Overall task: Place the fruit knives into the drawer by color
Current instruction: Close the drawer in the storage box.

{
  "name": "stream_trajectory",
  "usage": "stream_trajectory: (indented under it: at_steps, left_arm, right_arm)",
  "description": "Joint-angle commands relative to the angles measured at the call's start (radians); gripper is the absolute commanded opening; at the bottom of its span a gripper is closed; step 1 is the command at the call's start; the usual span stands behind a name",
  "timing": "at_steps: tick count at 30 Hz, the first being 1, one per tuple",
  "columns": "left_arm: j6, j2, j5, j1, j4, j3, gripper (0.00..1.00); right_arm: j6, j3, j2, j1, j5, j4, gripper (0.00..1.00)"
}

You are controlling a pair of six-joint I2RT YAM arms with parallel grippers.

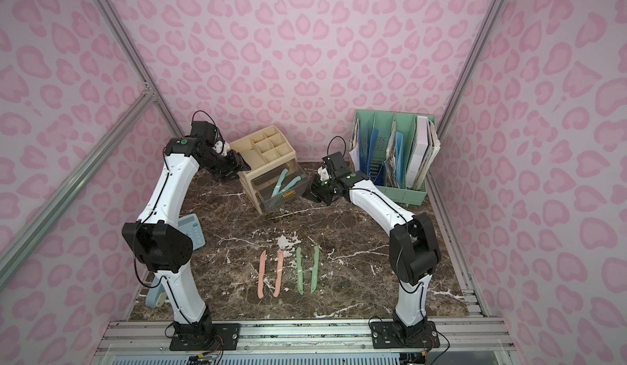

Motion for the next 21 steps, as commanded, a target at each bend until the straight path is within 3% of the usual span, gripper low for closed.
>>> stream_trajectory:
  at_steps: [1, 21]
  left_arm:
    - [0.032, 0.01, -0.03, -0.001, -0.031, 0.013, 0.58]
    - [0.059, 0.031, -0.04, -0.022, -0.058, 0.019, 0.61]
  right_arm:
    - [-0.013, 0.022, 0.01, -0.003, -0.017, 0.011, 0.04]
    - [-0.012, 0.083, 0.085, 0.01, -0.055, 0.031, 0.03]
